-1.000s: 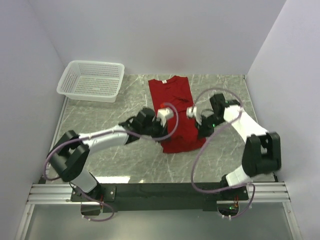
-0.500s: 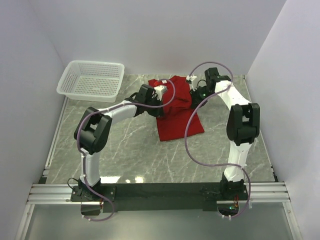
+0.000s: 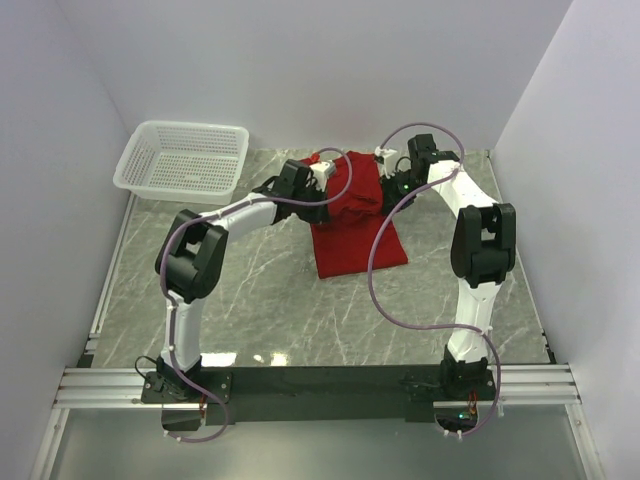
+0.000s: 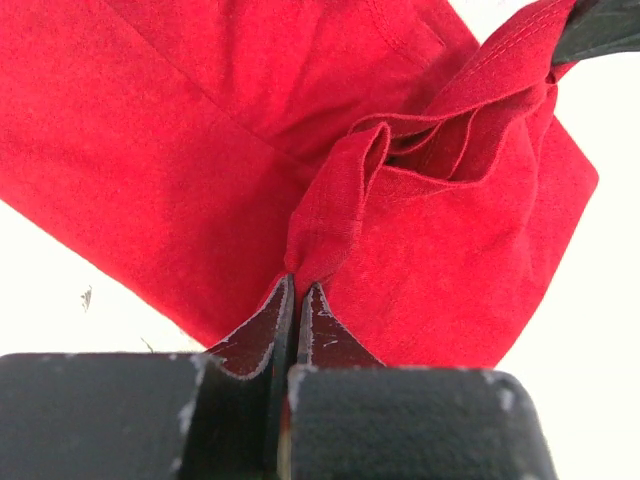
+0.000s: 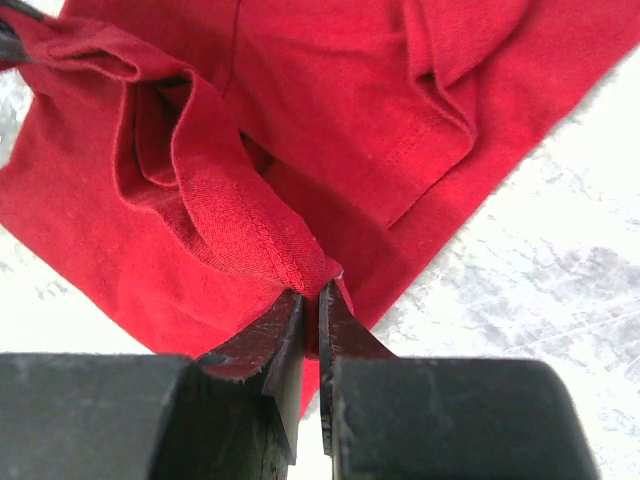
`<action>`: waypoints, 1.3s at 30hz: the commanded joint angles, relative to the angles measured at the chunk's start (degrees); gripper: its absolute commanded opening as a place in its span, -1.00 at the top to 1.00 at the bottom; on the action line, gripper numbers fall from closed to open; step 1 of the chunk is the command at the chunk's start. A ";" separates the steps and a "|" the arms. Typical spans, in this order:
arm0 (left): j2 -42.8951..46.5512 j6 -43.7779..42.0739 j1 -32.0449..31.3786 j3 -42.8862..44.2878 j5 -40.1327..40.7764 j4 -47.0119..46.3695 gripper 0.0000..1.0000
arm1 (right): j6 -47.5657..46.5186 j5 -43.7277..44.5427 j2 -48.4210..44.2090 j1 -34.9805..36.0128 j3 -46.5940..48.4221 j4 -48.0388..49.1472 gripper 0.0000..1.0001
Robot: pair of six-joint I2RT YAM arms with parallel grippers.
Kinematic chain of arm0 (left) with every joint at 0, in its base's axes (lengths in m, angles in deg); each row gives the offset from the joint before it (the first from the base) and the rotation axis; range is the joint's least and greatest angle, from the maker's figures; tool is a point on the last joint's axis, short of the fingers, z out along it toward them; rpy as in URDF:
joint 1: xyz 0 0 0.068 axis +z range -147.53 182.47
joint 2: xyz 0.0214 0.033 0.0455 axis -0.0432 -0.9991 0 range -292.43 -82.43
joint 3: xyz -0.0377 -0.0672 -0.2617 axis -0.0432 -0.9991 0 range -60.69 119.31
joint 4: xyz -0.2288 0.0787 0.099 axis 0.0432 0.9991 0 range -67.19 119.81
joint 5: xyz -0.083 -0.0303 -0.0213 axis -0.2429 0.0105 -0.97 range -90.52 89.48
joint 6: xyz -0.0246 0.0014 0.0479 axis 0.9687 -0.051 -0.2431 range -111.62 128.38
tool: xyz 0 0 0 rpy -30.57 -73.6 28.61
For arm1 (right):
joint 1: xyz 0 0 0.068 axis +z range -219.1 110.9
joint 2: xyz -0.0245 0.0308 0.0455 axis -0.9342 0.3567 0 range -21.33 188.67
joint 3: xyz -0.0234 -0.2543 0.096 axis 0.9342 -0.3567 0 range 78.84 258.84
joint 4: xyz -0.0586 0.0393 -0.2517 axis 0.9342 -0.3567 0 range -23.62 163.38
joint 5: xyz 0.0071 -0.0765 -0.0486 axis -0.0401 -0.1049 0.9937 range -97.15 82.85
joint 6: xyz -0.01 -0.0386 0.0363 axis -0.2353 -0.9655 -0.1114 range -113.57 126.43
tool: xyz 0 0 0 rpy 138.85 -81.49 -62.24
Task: Fold and stack the t-shirts
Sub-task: Fold the tshirt
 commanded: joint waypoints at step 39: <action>35.49 -33.20 -15.48 -35.91 7.08 -9.17 -0.41 | -51.46 -11.28 -24.41 -6.65 -27.47 -9.81 -0.23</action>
